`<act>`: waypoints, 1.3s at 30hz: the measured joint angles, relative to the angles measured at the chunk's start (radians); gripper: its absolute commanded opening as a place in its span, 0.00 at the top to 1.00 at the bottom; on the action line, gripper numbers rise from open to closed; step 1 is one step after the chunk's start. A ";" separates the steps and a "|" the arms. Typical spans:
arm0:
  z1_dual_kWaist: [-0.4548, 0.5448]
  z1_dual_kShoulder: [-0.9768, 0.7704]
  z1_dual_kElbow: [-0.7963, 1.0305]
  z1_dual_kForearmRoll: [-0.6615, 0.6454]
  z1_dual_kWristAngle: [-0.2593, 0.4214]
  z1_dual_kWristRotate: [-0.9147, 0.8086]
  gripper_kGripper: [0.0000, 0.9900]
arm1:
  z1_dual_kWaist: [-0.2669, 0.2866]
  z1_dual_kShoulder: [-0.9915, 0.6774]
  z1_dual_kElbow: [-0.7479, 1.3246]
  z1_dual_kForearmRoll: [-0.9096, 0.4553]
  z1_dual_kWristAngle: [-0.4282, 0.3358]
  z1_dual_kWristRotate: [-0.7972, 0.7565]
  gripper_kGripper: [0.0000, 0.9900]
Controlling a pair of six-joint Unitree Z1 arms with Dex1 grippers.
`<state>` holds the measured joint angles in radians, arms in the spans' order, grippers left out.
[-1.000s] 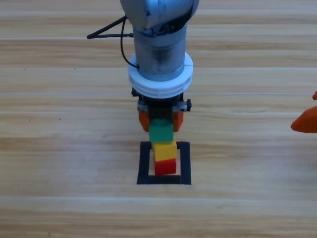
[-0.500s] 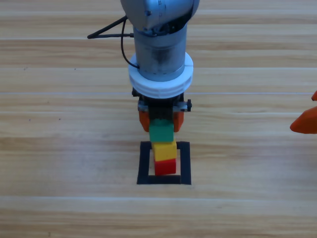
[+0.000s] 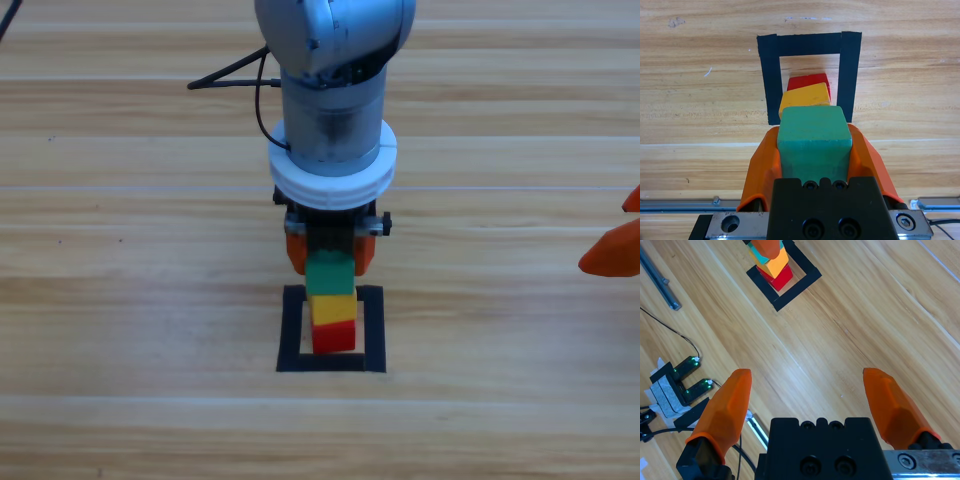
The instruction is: Stack the blocks in the rectangular block: red at the bottom, yellow in the middle, green on top
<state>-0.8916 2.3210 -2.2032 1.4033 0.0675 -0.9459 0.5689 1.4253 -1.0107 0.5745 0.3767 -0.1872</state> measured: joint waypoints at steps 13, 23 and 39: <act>-0.003 0.000 -0.023 0.000 0.000 0.000 0.00 | 0.000 0.000 0.000 0.000 0.004 -0.002 0.01; -0.008 0.000 -0.021 0.000 0.000 0.007 0.00 | 0.000 0.000 0.000 0.000 0.015 -0.002 0.01; -0.033 -0.446 0.154 -0.036 0.202 0.202 0.00 | 0.000 0.000 0.000 -0.003 0.016 0.002 0.01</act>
<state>-0.9243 1.8749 -2.0488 1.3672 0.2691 -0.7440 0.5689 1.4253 -1.0107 0.5715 0.3930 -0.1855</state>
